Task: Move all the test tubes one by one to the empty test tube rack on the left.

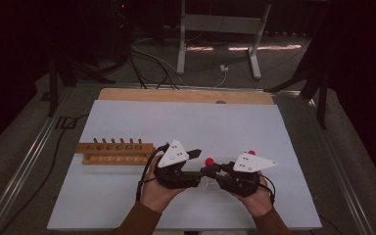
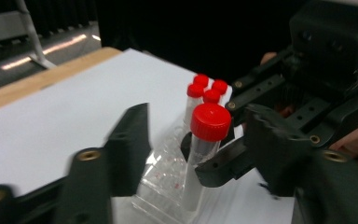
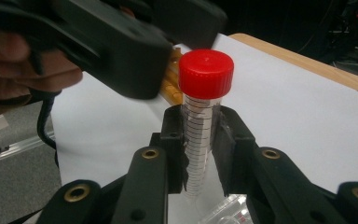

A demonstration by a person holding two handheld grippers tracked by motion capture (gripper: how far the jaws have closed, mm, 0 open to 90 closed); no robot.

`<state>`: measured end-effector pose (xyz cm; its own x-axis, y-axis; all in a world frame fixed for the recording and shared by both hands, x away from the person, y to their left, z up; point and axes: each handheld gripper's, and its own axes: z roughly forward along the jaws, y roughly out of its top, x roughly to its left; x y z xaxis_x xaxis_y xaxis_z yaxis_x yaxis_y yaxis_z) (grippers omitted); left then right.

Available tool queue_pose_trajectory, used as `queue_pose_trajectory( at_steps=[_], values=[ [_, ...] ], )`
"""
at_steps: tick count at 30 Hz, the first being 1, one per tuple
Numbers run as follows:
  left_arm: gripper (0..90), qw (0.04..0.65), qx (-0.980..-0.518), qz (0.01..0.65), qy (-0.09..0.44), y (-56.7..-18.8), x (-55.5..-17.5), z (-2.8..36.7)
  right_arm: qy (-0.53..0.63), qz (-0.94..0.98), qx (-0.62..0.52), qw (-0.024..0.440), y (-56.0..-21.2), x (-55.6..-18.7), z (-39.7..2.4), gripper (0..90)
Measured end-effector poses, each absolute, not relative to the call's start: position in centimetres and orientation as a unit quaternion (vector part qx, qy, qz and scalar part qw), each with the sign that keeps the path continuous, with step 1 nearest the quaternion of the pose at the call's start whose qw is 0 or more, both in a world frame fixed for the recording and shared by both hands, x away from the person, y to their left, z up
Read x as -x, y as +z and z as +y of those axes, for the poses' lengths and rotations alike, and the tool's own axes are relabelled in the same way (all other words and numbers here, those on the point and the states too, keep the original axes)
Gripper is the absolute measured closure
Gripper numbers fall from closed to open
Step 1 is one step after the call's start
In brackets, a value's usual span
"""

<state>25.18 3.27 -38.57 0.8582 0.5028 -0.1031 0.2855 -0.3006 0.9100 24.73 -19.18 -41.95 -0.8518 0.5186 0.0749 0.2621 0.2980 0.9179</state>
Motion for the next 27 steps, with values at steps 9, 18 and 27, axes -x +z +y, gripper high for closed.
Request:
queue_pose_trajectory(
  at_steps=[9, 18, 27],
  values=[
    [71.0, 0.537, -0.804, 0.239, 0.085, -38.7, -25.3, 3.0, 0.541, 0.8, -0.234, 0.114, -42.0, -24.5, -18.9, 74.2],
    [71.2, 0.538, -0.793, 0.262, 0.115, -38.3, -25.8, 5.0, 0.546, 0.792, -0.255, 0.095, -42.0, -25.0, -20.3, 39.4],
    [71.2, 0.539, -0.782, 0.28, 0.141, -38.2, -26.5, 8.7, 0.564, 0.759, -0.3, 0.125, -41.4, -25.2, -23.1, 5.1]
  ],
)
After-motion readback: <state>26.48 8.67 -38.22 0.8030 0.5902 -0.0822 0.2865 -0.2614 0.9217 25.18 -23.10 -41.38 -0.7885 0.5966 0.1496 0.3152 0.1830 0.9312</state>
